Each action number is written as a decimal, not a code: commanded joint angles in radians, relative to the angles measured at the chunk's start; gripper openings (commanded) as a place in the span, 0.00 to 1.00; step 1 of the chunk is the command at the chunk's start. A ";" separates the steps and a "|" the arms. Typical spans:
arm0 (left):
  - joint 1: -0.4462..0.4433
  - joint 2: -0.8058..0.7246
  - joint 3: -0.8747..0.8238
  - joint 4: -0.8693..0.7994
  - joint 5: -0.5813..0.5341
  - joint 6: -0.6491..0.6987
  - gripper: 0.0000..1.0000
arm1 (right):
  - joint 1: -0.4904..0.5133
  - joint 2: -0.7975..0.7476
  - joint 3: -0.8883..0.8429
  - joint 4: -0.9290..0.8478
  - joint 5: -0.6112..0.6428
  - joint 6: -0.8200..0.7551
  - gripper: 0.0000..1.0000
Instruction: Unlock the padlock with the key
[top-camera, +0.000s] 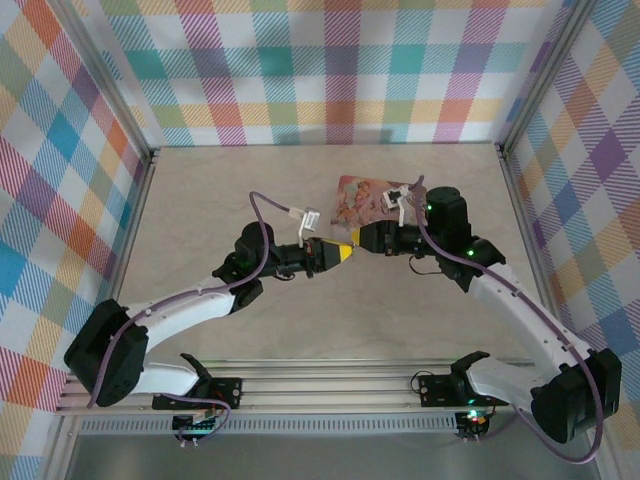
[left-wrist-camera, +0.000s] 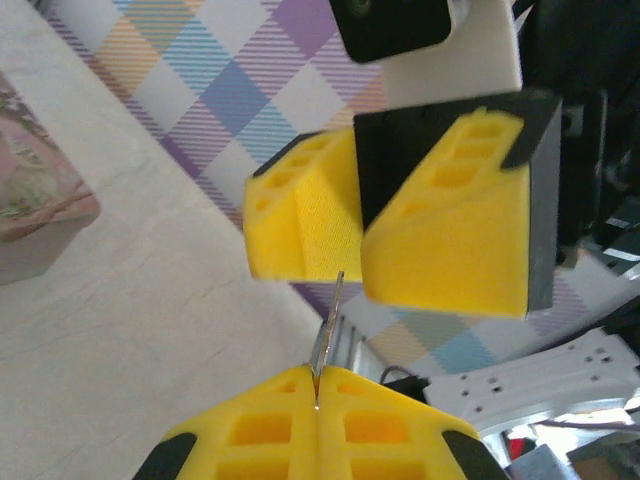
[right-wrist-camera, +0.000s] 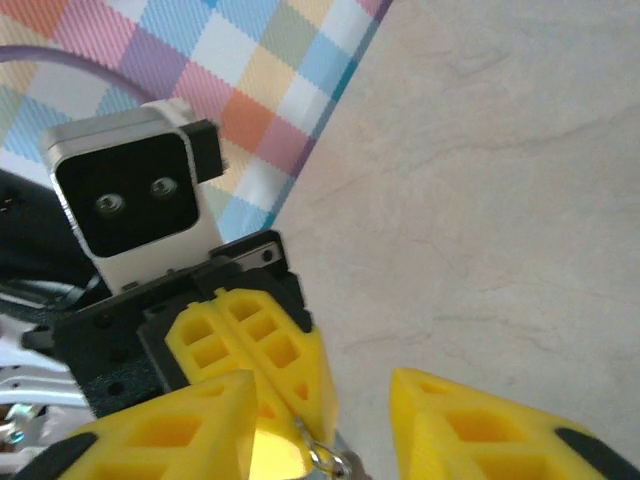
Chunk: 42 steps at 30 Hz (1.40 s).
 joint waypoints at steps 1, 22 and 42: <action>0.010 -0.051 0.012 -0.152 -0.054 0.134 0.00 | -0.004 -0.036 0.022 -0.072 0.154 0.000 0.45; 0.017 -0.203 -0.146 -0.431 -0.335 0.408 0.00 | 0.141 0.378 -0.006 -0.076 0.880 0.116 0.52; 0.017 -0.123 -0.138 -0.392 -0.282 0.446 0.00 | 0.141 0.648 0.125 -0.004 1.018 0.103 0.49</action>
